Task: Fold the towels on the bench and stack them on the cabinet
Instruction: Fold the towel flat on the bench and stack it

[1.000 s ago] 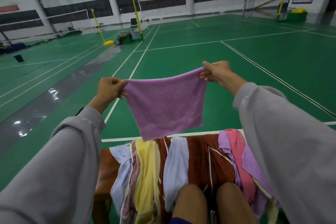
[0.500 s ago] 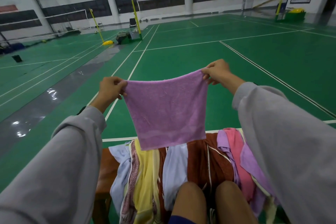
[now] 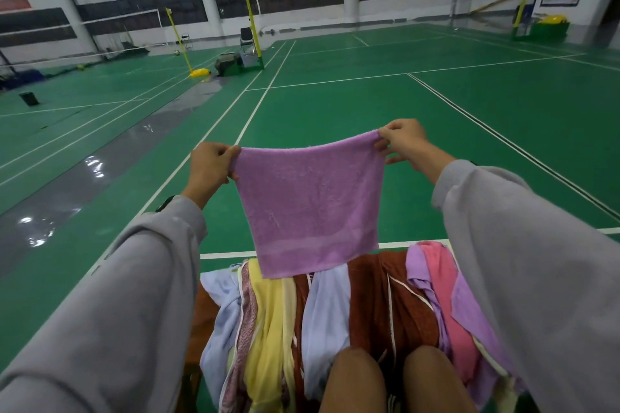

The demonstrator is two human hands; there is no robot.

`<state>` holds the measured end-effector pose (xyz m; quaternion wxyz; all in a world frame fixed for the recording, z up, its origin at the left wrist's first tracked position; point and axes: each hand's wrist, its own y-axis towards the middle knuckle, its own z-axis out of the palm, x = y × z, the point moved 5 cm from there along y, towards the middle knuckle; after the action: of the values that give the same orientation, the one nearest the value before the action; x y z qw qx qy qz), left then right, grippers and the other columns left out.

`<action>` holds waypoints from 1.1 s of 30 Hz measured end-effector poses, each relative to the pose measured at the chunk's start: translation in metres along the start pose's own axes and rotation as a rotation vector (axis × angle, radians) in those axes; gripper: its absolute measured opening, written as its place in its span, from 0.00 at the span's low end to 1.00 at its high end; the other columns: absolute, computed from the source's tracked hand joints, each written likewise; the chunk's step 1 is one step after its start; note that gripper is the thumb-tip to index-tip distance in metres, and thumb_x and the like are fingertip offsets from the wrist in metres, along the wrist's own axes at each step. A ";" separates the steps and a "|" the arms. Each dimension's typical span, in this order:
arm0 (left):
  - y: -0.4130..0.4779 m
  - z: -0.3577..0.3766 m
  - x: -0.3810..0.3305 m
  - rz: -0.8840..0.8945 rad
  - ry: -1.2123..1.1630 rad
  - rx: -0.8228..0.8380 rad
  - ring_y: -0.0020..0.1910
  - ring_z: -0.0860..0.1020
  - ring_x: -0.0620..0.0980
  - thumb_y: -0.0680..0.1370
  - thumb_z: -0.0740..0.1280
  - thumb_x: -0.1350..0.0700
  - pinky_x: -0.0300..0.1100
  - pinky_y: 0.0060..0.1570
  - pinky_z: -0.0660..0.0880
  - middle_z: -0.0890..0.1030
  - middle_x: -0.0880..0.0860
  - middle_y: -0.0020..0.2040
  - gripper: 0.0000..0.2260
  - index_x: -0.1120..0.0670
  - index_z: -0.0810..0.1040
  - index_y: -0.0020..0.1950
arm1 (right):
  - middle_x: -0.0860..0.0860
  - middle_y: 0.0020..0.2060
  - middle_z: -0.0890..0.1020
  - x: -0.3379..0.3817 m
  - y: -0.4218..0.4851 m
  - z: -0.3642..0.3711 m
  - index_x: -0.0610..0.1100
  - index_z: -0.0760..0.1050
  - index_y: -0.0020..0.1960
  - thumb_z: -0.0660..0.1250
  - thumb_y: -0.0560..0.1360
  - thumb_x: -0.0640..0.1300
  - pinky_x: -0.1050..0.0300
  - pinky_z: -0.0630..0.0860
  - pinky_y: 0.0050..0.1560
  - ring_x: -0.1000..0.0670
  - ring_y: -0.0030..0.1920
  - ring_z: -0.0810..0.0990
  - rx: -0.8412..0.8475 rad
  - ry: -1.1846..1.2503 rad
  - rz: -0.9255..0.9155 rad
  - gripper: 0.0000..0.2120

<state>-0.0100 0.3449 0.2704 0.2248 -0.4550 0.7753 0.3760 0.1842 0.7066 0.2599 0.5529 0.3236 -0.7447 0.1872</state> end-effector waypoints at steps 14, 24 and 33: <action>-0.038 -0.013 0.009 -0.014 -0.172 0.122 0.43 0.85 0.59 0.82 0.69 0.56 0.54 0.47 0.84 0.85 0.62 0.44 0.11 0.64 0.83 0.53 | 0.42 0.47 0.87 -0.005 -0.046 -0.013 0.38 0.79 0.58 0.66 0.81 0.39 0.48 0.83 0.43 0.43 0.43 0.85 0.090 0.055 0.091 0.08; -0.116 -0.019 0.041 -0.054 0.047 0.596 0.50 0.81 0.57 0.81 0.70 0.49 0.53 0.55 0.80 0.84 0.58 0.49 0.14 0.60 0.85 0.52 | 0.44 0.50 0.86 -0.068 -0.127 -0.033 0.38 0.81 0.58 0.73 0.78 0.42 0.51 0.84 0.41 0.42 0.48 0.84 0.609 -0.405 0.427 0.12; -0.204 0.013 0.066 -0.225 0.166 1.059 0.43 0.85 0.50 0.79 0.73 0.53 0.44 0.45 0.81 0.87 0.55 0.46 0.09 0.58 0.86 0.53 | 0.45 0.62 0.81 -0.127 -0.188 -0.027 0.38 0.83 0.58 0.74 0.76 0.38 0.50 0.84 0.46 0.38 0.61 0.82 0.778 -0.538 0.512 0.10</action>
<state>0.1369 0.2579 0.1391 0.3999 -0.3879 0.8203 -0.1294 0.3553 0.6228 0.1340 0.1184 0.3491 -0.7906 0.4889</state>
